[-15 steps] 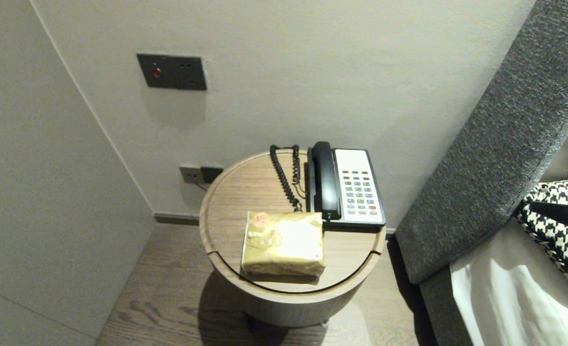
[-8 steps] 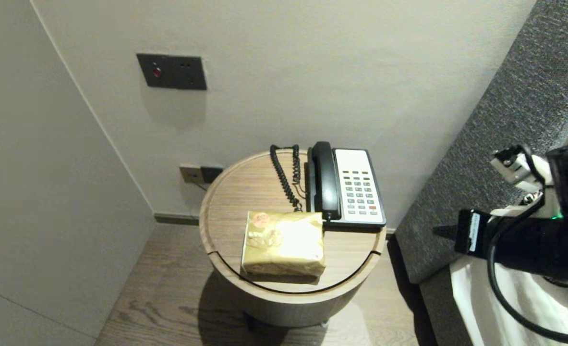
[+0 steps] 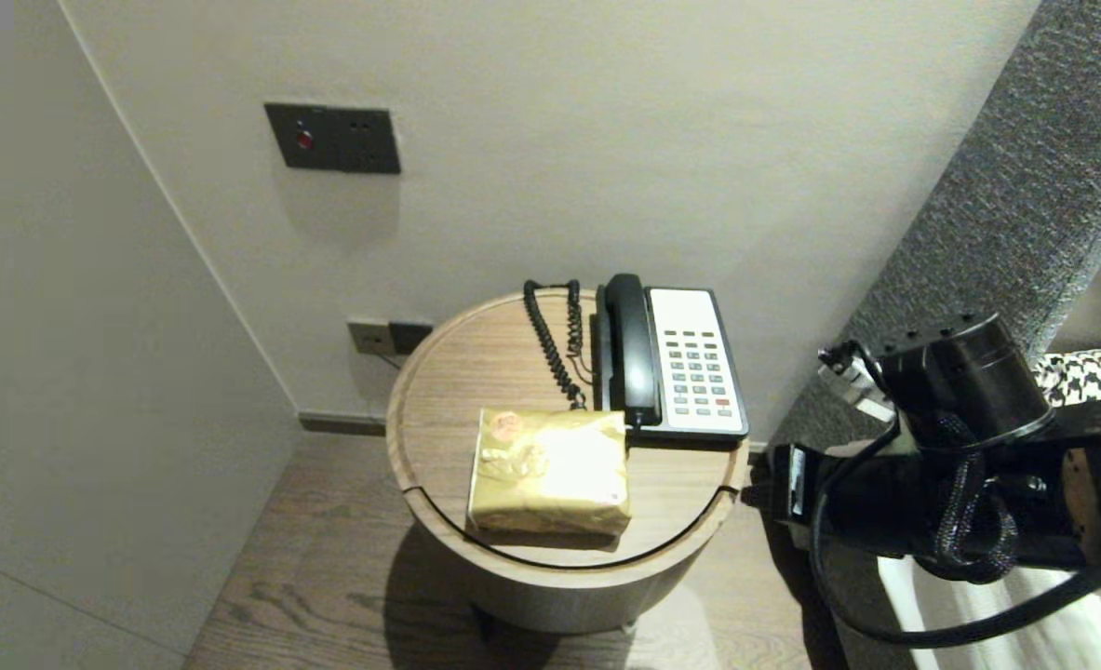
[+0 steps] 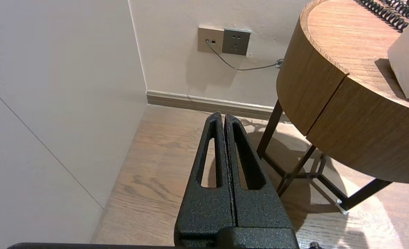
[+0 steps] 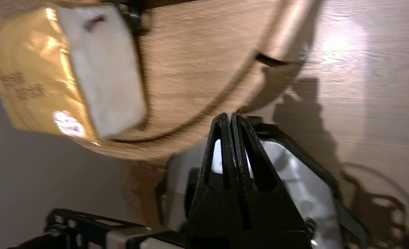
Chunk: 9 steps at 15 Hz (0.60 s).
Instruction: Open the nightstand drawer
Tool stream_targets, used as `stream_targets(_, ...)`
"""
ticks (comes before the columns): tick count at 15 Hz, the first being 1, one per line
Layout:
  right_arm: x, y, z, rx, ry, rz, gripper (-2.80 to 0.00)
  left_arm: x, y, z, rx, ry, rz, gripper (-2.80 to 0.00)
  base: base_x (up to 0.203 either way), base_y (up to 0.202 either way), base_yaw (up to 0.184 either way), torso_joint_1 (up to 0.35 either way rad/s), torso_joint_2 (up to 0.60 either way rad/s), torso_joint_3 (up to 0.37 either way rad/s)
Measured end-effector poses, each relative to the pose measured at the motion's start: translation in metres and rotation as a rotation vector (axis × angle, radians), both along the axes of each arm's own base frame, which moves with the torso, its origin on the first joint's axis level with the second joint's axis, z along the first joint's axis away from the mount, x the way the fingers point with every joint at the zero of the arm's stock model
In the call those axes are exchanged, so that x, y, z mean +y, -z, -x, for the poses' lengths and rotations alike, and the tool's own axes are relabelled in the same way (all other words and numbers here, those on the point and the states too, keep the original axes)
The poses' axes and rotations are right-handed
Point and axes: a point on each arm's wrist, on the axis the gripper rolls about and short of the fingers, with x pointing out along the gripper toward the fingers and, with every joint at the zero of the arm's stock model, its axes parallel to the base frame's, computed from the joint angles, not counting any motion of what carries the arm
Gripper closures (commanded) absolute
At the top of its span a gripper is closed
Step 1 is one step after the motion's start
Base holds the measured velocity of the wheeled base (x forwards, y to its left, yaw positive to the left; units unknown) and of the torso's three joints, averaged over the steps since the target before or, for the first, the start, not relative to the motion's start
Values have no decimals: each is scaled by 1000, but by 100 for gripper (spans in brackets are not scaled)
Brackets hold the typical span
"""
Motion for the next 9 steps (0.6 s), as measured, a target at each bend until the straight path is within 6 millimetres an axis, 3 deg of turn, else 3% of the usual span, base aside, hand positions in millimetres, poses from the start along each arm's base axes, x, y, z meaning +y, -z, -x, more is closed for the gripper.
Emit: stream_targets(9, 23, 23, -20, 34, -31, 13, 0, 0, 0, 0, 0, 1, 0, 0, 0, 0, 0, 0, 0, 0)
